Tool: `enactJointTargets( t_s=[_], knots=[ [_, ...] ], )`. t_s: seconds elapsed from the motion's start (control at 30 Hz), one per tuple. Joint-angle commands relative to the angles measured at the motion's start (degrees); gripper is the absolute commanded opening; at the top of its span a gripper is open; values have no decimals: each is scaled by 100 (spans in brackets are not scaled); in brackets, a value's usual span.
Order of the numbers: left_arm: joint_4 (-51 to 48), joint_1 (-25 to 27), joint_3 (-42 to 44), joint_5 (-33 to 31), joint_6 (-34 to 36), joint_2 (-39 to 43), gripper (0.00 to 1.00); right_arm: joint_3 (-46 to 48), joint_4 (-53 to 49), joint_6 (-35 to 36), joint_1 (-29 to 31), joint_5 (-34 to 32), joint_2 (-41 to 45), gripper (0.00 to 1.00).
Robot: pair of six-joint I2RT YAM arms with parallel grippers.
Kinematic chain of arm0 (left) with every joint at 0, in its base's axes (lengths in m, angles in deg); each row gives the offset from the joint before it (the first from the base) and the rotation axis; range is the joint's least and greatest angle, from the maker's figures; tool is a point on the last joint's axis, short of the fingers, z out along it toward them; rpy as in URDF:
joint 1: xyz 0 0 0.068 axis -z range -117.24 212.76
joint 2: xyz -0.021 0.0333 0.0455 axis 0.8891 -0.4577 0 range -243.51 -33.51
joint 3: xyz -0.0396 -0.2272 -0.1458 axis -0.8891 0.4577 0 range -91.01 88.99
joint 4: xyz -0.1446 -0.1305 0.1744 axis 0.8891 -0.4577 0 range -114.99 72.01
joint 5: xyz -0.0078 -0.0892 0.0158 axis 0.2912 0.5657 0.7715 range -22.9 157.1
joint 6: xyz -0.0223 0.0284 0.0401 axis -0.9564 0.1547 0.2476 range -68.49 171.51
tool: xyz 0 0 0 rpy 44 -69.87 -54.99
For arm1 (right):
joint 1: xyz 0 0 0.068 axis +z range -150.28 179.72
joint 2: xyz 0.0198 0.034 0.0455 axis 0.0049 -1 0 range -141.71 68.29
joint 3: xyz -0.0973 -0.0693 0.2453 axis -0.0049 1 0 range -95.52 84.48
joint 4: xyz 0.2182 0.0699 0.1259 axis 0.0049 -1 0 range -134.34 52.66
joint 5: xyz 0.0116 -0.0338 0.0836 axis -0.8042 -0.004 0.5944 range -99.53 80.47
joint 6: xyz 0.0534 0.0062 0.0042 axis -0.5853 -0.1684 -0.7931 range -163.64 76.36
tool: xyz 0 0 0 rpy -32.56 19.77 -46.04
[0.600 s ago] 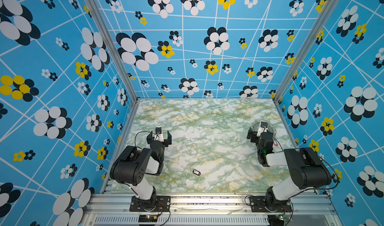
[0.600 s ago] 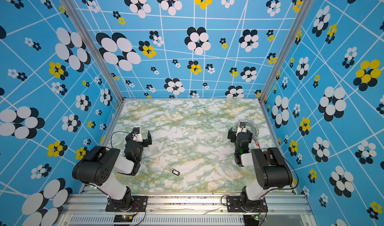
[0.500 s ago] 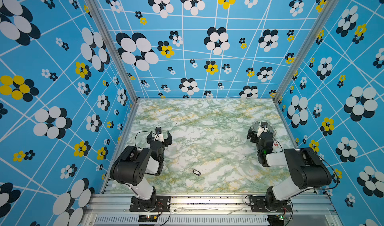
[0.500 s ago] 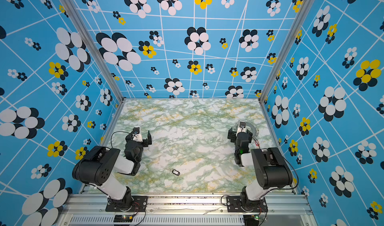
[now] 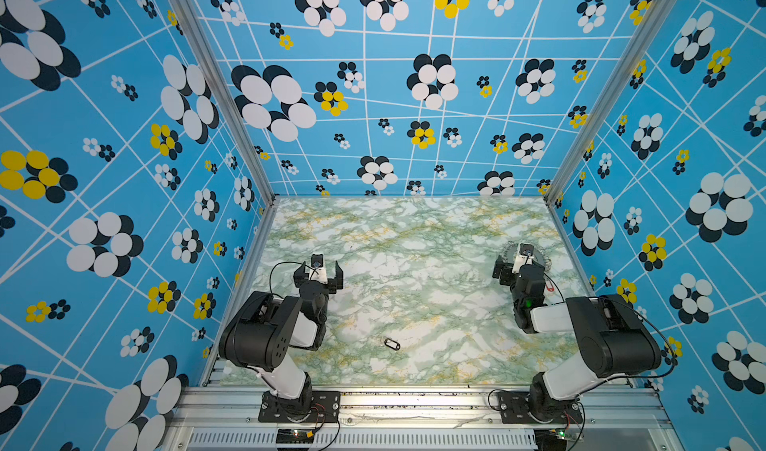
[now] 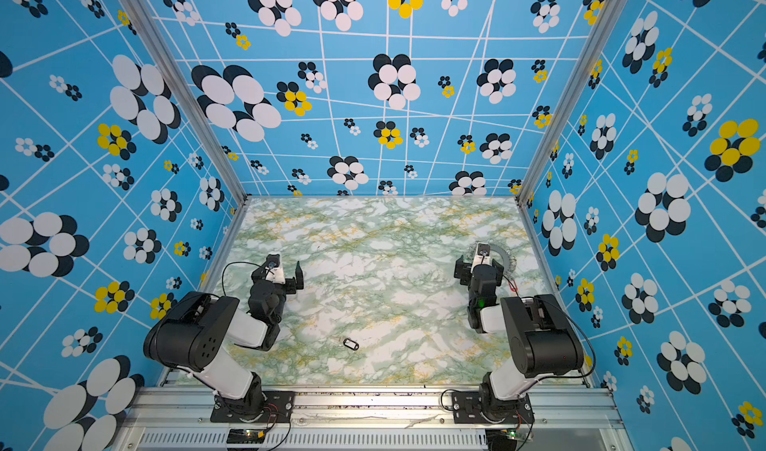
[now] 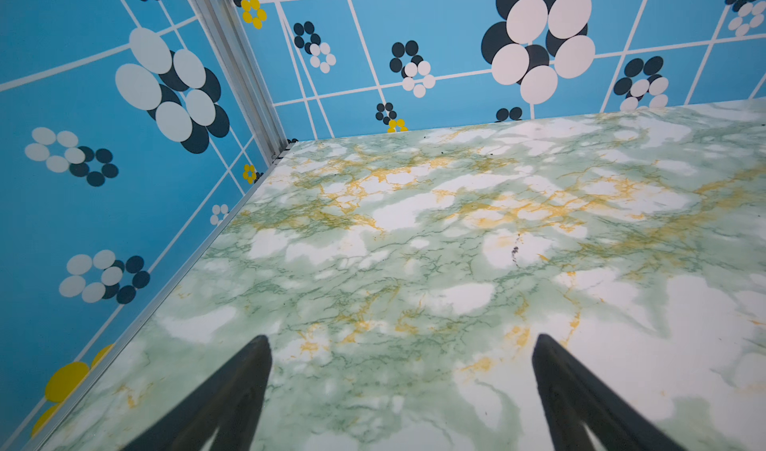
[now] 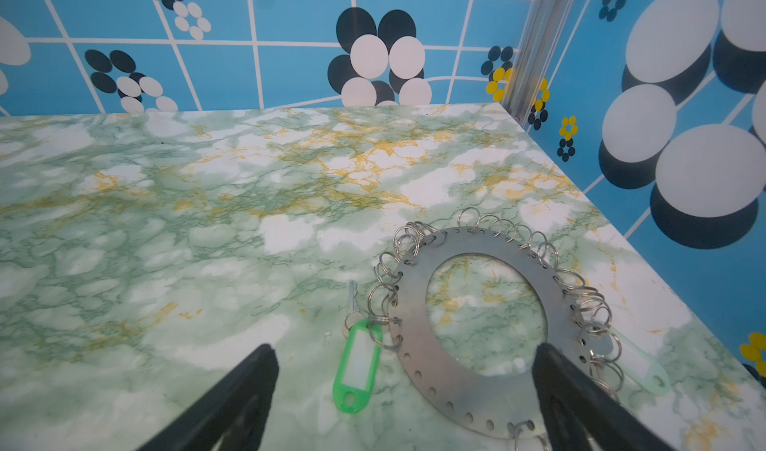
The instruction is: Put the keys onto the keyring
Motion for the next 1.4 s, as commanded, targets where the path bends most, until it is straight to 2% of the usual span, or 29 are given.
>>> enactJointTargets(
  t_s=[0.0,0.2,0.27,0.3,0.33,0.37,0.57,0.6,0.7,0.8,0.83,0.93,1.07,1.23,1.37],
  knots=[
    [-325,-91,-89,301,24,197,99,64,-38,47,-41,29,135,99],
    [-115,-115,15,608,95,164,99,74,-5,69,-26,40,133,99],
    [-114,-128,15,622,94,159,81,74,3,66,-27,40,133,99],
    [-109,-125,19,618,94,161,78,86,12,77,-31,52,131,99],
    [-115,-126,15,618,94,154,94,90,10,79,-30,66,131,99],
    [-124,-130,10,618,94,161,99,87,12,86,-32,66,132,99],
    [-261,-161,-36,722,86,212,99,38,-201,69,-25,23,275,99],
    [-273,-164,-6,705,77,276,99,-46,-548,79,-5,-71,493,99],
    [-578,-98,64,302,-3,858,99,-839,-2691,44,54,-156,1375,99],
    [-2281,11,-451,78,36,1795,99,-1594,-4016,-102,54,-539,1596,99],
    [-3055,26,-759,44,-53,2054,99,-1906,-4522,-160,55,-707,1502,99],
    [-4311,16,-1472,125,-544,2335,99,-2768,-5729,-305,41,-795,996,99],
    [-5732,97,-2324,443,-1216,2311,99,-3738,-6987,-682,-58,-437,234,99],
    [-6165,251,-2438,976,-1949,2230,99,-4695,-8183,-888,-161,-113,-771,99],
    [-6335,431,-2422,1132,-2138,2076,99,-5183,-8687,-1082,-457,299,-1290,99]
  ],
)
